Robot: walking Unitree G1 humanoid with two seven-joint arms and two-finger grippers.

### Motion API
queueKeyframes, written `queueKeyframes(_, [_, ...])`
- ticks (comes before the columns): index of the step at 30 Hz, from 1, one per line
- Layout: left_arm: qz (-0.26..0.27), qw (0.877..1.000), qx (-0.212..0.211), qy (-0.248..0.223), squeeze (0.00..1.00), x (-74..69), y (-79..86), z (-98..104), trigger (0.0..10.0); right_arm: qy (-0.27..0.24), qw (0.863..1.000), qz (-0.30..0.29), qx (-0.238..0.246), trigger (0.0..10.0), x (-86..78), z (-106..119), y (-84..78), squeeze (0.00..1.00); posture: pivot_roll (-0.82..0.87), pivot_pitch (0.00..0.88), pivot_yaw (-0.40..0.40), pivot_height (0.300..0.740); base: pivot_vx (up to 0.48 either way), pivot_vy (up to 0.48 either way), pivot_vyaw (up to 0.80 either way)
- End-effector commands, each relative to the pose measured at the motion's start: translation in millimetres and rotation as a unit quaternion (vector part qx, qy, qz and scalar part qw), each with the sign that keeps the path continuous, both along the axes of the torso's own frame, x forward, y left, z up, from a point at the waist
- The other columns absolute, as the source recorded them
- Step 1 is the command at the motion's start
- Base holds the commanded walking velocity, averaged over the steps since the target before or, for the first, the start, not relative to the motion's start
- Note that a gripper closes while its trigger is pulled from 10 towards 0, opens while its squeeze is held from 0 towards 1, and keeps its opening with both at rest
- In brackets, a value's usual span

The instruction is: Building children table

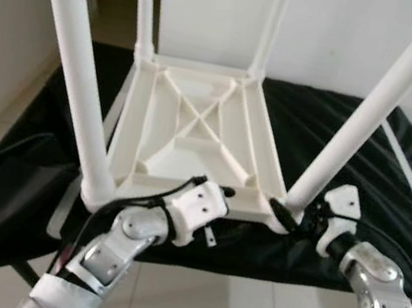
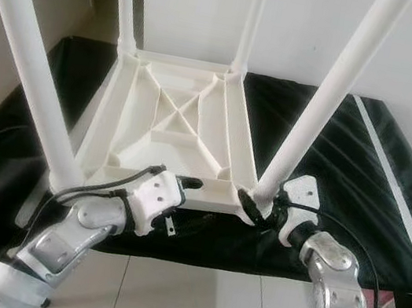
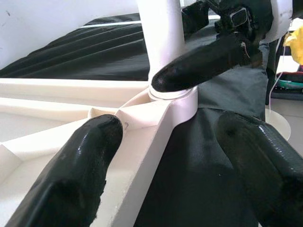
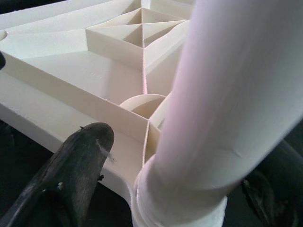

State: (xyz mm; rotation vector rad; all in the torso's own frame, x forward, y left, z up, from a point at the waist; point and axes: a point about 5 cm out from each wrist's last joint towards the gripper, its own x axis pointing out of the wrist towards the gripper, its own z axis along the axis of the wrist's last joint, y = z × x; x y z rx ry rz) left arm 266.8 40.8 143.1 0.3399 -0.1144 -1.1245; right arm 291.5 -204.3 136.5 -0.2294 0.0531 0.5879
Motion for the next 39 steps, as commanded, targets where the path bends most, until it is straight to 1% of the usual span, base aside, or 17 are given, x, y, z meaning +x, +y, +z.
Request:
queueKeyframes(1, [-0.019,1.0,0.007,0.005,0.0,-1.9,-2.6,0.2,10.0,0.006,1.0,0.014,-0.018,4.8,2.3,-3.2,0.8,0.0,-0.02,0.006,-0.05,0.74,0.0,0.0,0.0])
queueKeyframes(3, [-0.019,1.0,0.01,0.003,0.0,-2.0,-2.1,-0.6,10.0,0.009,0.999,0.024,-0.021,4.8,4.9,-5.5,1.7,0.0,-0.02,0.007,-0.052,0.74,0.0,0.0,0.0])
queueKeyframes(4, [-0.015,1.0,0.008,0.003,0.0,-1.2,-1.1,-0.1,10.0,0.012,0.999,0.026,-0.02,0.0,5.3,-6.9,2.0,0.0,-0.02,0.012,-0.053,0.74,0.0,0.0,0.0])
queueKeyframes(7, [-0.007,1.0,0.0,0.006,0.0,0.5,-0.4,3.2,10.0,0.024,0.999,0.037,-0.019,0.0,5.4,-11.5,1.3,0.0,-0.01,0.015,-0.053,0.74,0.0,0.0,0.0])
queueKeyframes(12, [-0.002,1.0,0.006,0.006,0.0,-1.1,3.8,1.6,10.0,0.028,0.999,0.04,-0.009,0.0,7.3,-13.6,0.0,0.0,0.01,0.023,-0.06,0.74,0.0,0.0,0.0])
queueKeyframes(13, [-0.001,1.0,0.006,0.006,0.0,-1.0,4.1,1.7,10.0,0.03,0.999,0.036,-0.007,10.0,7.6,-14.3,-0.4,0.0,0.01,0.024,-0.06,0.74,0.0,0.0,0.0])
queueKeyframes(19, [0.001,1.0,0.006,0.006,0.0,-0.9,4.3,2.2,10.0,0.04,0.999,0.013,0.019,10.0,9.5,-20.2,-1.3,0.0,0.01,0.026,-0.057,0.74,0.0,0.0,0.0])
queueKeyframes(22, [0.0,1.0,0.006,0.008,0.0,-0.8,4.3,2.3,10.0,0.04,0.999,0.0,0.035,10.0,8.9,-22.4,2.0,0.0,0.0,0.026,-0.057,0.74,0.0,0.0,0.0])
queueKeyframes(26, [0.001,1.0,0.007,0.009,0.0,-0.6,4.8,2.7,10.0,0.038,0.998,-0.01,0.045,10.0,8.3,-22.3,5.3,0.0,0.0,0.028,-0.055,0.74,0.0,0.0,0.0])
queueKeyframes(28, [0.001,1.0,0.007,0.009,0.0,0.7,5.2,3.0,10.0,0.027,0.996,-0.045,0.066,10.0,7.5,-20.9,12.8,0.0,-0.01,0.027,-0.056,0.74,0.0,0.0,0.0])
queueKeyframes(30, [0.002,1.0,0.007,0.008,0.0,1.5,5.4,3.1,10.0,0.019,0.995,-0.058,0.077,10.0,6.9,-19.5,16.4,0.0,-0.01,0.026,-0.057,0.74,0.0,0.0,0.0])
queueKeyframes(33, [0.001,1.0,0.005,0.009,0.0,2.3,4.0,3.6,10.0,0.013,0.994,-0.077,0.07,10.0,4.9,-19.6,23.8,0.0,-0.01,0.025,-0.059,0.74,0.0,0.0,0.0])
queueKeyframes(35, [0.0,1.0,0.004,0.009,0.0,2.4,2.4,3.5,10.0,0.015,0.992,-0.114,0.058,10.0,4.8,-22.2,26.3,0.0,-0.02,0.023,-0.058,0.74,0.0,0.0,0.0])
queueKeyframes(36, [0.0,1.0,0.004,0.009,0.0,2.3,1.9,3.5,10.0,0.022,0.988,-0.141,0.063,10.0,5.3,-23.6,26.3,0.0,-0.02,0.023,-0.057,0.74,0.0,0.0,0.0])
queueKeyframes(37, [0.0,1.0,0.004,0.009,0.0,2.3,1.9,3.5,10.0,0.022,0.988,-0.141,0.063,10.0,5.3,-23.6,26.3,0.0,-0.02,0.023,-0.057,0.74,0.0,0.0,0.0])
queueKeyframes(38, [-0.001,1.0,0.003,0.009,0.0,2.3,1.6,3.4,10.0,0.03,0.983,-0.167,0.073,10.0,5.8,-24.9,26.0,0.0,-0.02,0.023,-0.057,0.74,0.0,0.0,0.0])
queueKeyframes(39, [-0.001,1.0,0.003,0.009,0.0,2.3,1.6,3.4,10.0,0.03,0.983,-0.167,0.073,10.0,5.8,-24.9,26.0,0.0,-0.02,0.023,-0.057,0.74,0.0,0.0,0.0])
